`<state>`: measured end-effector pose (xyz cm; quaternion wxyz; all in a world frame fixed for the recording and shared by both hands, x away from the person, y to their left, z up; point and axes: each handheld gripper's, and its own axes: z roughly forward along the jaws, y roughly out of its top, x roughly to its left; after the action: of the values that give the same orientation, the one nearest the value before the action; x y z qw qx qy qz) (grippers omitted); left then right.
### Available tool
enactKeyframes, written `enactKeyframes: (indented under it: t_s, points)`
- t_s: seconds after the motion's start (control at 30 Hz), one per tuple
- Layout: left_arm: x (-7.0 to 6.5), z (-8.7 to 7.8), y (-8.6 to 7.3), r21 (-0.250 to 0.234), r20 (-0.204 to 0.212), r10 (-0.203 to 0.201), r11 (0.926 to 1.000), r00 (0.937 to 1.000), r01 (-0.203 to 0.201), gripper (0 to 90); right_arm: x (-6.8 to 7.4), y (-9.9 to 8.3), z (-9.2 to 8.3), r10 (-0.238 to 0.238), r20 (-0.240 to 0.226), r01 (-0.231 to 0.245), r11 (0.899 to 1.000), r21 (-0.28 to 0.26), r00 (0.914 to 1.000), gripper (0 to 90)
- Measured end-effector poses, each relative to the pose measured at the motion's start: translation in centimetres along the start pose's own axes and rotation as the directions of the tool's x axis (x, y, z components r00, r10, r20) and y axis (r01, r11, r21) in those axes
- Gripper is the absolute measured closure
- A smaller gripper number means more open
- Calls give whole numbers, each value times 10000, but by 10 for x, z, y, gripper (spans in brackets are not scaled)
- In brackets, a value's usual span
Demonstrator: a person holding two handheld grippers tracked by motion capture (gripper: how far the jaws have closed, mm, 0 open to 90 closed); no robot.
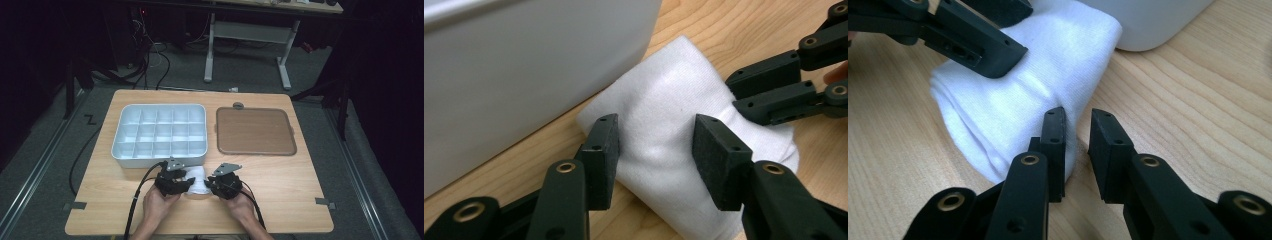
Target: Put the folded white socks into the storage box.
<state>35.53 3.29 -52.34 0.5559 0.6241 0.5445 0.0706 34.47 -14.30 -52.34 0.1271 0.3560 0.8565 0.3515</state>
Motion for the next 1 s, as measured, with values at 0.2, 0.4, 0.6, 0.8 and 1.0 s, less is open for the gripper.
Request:
enactKeyframes:
  t_s: [0.2, 0.4, 0.6, 0.8, 1.0]
  points:
    - [1, -1, -1, -90, 47, -69, 9999, 10000, 69, 541, 0, -2, 1, -2, 18, 2, 10000, -28, 10000, 781]
    - [4, -1, 2, 5, 143, -287, 9996, 9995, 287, 536, 1, -2, 2, 144, -56, -144, 9999, -85, 9999, 782]
    - [14, -3, 8, 122, 89, -753, 9971, 9971, 751, 491, 7, -1, 3, 83, -193, -85, 9999, -89, 9998, 778]
    - [20, -7, 14, 172, 32, -865, 9961, 9962, 864, 426, 14, 1, 4, -49, -104, 46, 9995, -311, 9999, 753]
    - [17, -16, 25, -209, 118, -1436, 9894, 9896, 1438, 399, 14, 4, -3, 45, -5, -45, 9983, -586, 10000, 726]
